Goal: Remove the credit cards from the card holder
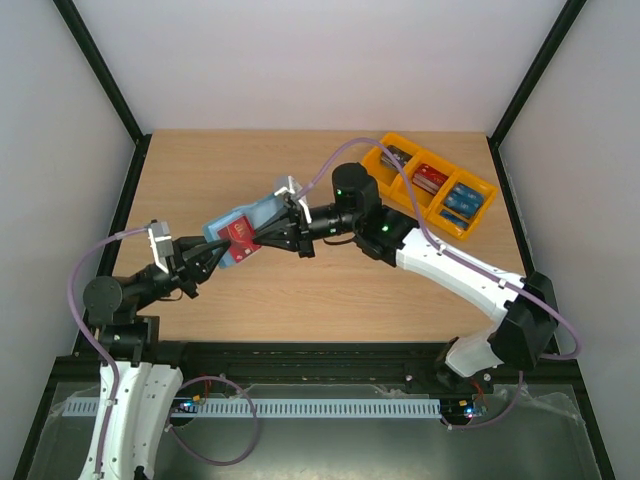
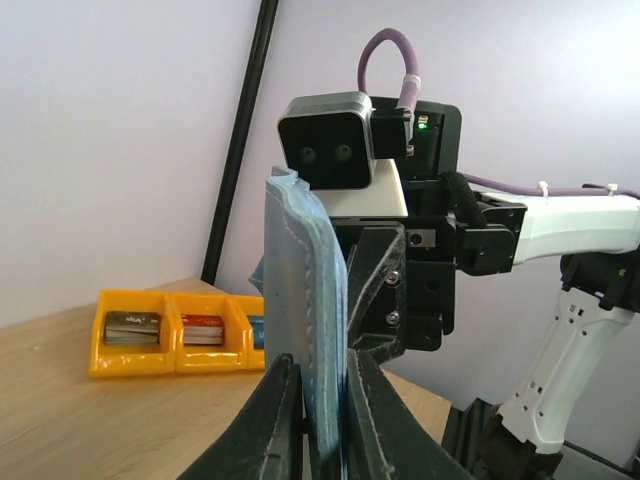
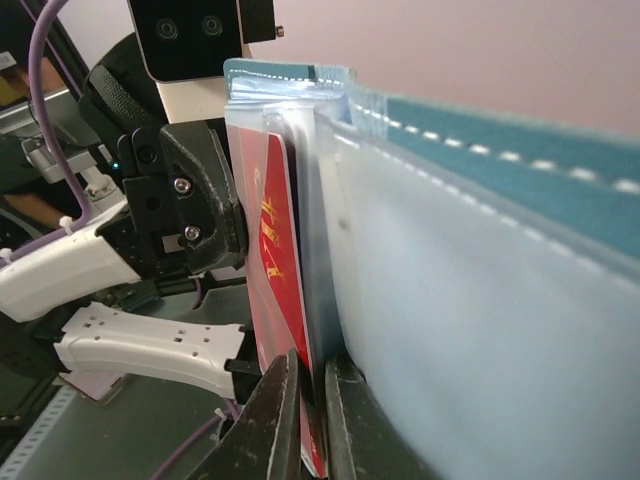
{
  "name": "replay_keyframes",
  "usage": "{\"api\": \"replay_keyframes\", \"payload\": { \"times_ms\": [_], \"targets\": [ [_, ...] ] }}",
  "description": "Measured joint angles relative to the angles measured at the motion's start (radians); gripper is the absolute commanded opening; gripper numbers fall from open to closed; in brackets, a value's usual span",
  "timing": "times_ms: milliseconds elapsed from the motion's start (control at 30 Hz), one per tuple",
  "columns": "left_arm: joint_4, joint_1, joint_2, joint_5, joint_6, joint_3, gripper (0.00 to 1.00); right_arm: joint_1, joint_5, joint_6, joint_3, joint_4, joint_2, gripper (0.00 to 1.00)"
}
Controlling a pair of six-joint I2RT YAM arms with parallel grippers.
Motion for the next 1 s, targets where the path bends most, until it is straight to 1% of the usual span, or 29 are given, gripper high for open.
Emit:
{"api": "replay_keyframes", "payload": {
  "times_ms": [67,200,233,267,300,333,600,733,833,900,967,1000],
  "targets": [
    [0.021,-0.003,0.0,-0.002,-0.019,-0.009,0.02,-0.003,-0.01,0.008,0.0,0.006,0.005,0.02],
    [0.047,-0.003,0.0,-0.007,-0.041,-0.01,0.02,-0.005,-0.038,0.019,0.0,0.028,0.01,0.02],
    [0.052,-0.004,-0.001,-0.007,-0.046,-0.01,0.05,-0.006,-0.045,0.019,0.0,0.03,0.01,0.02],
    [0.053,-0.004,-0.001,-0.006,-0.048,-0.011,0.12,-0.007,-0.049,0.016,0.0,0.031,0.01,0.02],
    [0.052,-0.005,-0.002,-0.006,-0.048,-0.011,0.16,-0.008,-0.052,0.014,0.0,0.03,0.01,0.02],
    [0.05,-0.006,-0.002,-0.006,-0.047,-0.012,0.18,-0.009,-0.054,0.011,0.0,0.029,0.01,0.02],
    [-0.04,-0.027,-0.001,0.047,-0.029,-0.025,0.19,-0.015,-0.074,-0.001,0.0,0.056,0.0,0.02],
    [-0.073,-0.027,-0.002,0.055,-0.016,-0.025,0.24,-0.034,-0.071,-0.012,0.0,0.053,-0.011,0.02],
    [-0.09,-0.027,-0.006,0.056,-0.001,-0.025,0.22,-0.042,-0.06,-0.04,0.01,0.017,-0.026,0.02],
    [-0.097,-0.027,-0.01,0.056,0.007,-0.025,0.14,-0.045,-0.054,-0.057,0.018,-0.006,-0.036,0.02],
    [-0.104,-0.027,-0.013,0.053,0.02,-0.025,0.04,-0.045,-0.051,-0.067,0.024,-0.024,-0.043,0.02],
    [-0.105,-0.027,-0.013,0.052,0.027,-0.025,0.02,-0.045,-0.051,-0.071,0.027,-0.03,-0.043,0.02]
  ]
}}
